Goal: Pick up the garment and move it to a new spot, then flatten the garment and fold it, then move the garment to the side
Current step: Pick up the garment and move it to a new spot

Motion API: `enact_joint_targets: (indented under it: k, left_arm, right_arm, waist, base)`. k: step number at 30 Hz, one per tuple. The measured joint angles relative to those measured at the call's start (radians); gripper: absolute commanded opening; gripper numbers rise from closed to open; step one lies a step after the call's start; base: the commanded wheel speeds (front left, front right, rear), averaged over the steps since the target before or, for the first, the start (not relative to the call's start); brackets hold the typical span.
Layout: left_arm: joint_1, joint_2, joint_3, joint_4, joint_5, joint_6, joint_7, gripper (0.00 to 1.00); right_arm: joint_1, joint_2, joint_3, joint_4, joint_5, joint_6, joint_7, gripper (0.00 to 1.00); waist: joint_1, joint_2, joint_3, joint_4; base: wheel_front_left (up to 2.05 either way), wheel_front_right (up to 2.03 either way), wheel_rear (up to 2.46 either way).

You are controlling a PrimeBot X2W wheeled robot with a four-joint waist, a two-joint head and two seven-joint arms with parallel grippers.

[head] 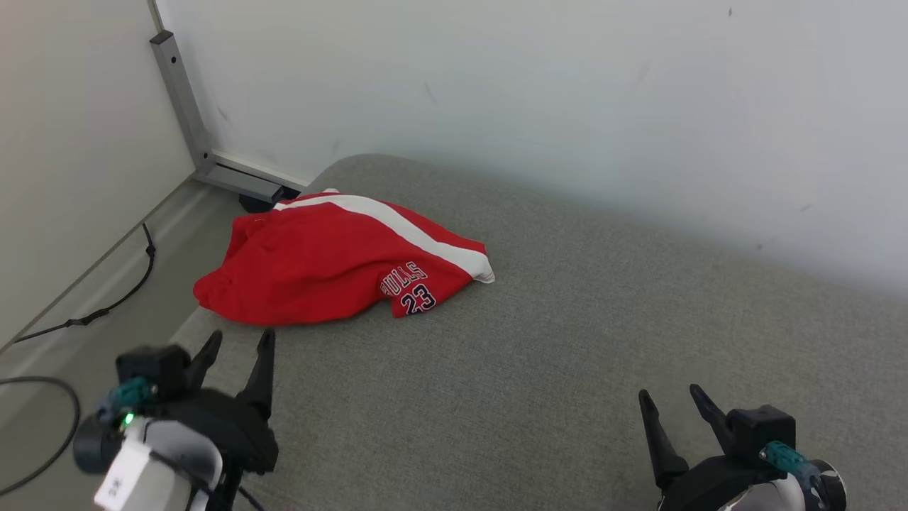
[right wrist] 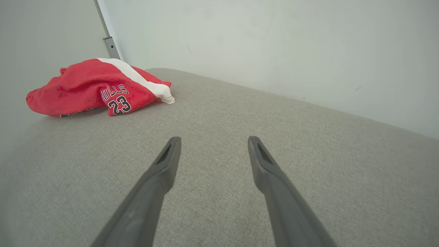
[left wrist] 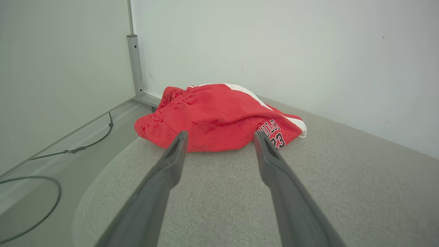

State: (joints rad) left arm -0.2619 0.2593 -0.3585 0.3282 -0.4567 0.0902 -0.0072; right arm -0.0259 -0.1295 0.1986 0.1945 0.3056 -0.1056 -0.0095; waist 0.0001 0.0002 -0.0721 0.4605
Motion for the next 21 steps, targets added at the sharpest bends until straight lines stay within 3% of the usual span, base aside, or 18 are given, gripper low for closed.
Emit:
enact_joint_targets:
  k: [11, 21]
  left_arm:
    - [-0.278, 0.027, -0.014, 0.197, -0.009, -0.074, 0.191, 1.0]
    - [-0.412, 0.023, -0.034, 0.313, 0.019, -0.069, 0.261, 1.0]
  right_arm:
    - [0.037, -0.058, 0.03, -0.209, -0.052, -0.001, 0.052, 1.0]
    - [-0.007, -0.122, 0.025, -0.374, -0.087, 0.002, 0.133, 1.0]
  waist:
    - [-0.0001, 0.0, 0.113, -0.018]
    - [0.0, 0.0001, 0.243, -0.103]
  base:
    - [0.0, 0.0, 0.0]
    - [0.0, 0.0, 0.0]
